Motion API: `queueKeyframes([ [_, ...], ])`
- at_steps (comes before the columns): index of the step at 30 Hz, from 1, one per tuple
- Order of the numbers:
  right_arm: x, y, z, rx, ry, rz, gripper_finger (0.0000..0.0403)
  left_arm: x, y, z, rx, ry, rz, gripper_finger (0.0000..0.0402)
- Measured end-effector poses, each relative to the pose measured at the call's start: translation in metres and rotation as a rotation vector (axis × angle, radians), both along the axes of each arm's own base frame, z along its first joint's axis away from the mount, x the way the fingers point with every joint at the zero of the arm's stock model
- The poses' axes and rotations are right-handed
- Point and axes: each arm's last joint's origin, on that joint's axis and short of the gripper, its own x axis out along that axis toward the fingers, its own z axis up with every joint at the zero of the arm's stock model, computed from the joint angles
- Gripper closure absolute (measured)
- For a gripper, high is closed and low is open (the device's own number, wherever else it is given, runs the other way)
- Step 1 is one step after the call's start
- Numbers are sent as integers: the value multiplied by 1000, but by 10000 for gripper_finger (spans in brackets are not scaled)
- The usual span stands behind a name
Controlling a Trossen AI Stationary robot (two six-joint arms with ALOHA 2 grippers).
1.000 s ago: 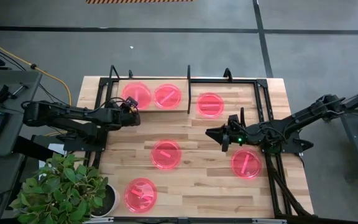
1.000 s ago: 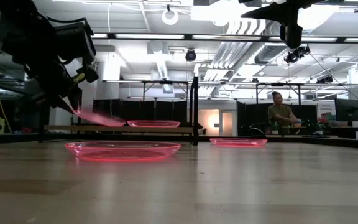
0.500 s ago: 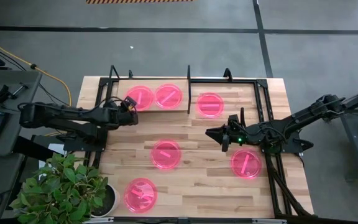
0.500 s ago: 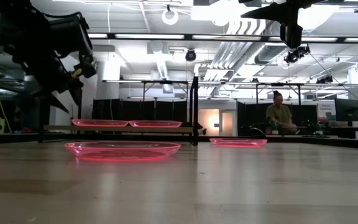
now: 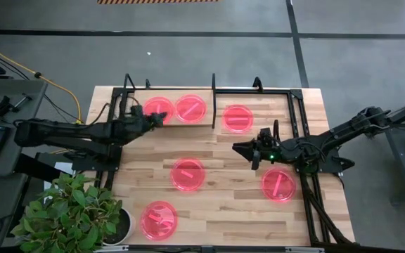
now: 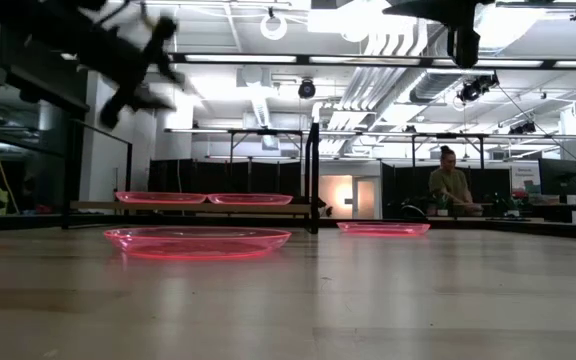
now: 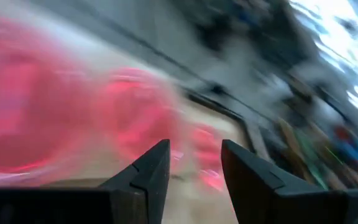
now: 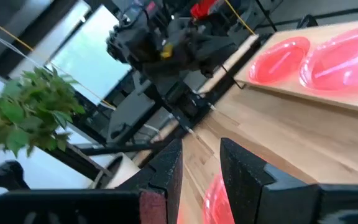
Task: Place and stack plates onto a shelf
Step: Stack the pink plate on top of the pink plate on the shelf
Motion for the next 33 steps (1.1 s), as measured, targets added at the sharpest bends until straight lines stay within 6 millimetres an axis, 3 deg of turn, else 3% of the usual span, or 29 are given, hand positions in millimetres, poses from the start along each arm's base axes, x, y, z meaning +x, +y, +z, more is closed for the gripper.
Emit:
queueKeyframes([
  [6, 0, -2, 13, 47, -136, -53, 313, 5, -25, 43, 369, -233, -669, 279],
  [10, 1, -6, 20, 24, -188, -75, 313, -7, -39, 65, 386, -478, -900, 286],
  [21, 6, -6, 25, 120, -221, -15, 313, -21, -46, 74, 468, -518, -885, 291],
  [27, 50, 11, 25, 80, 63, 96, 313, -20, -45, 72, 521, -462, -850, 291],
  [33, 108, 24, -11, -52, 489, 68, 313, -19, -44, 69, 541, -415, -823, 291],
])
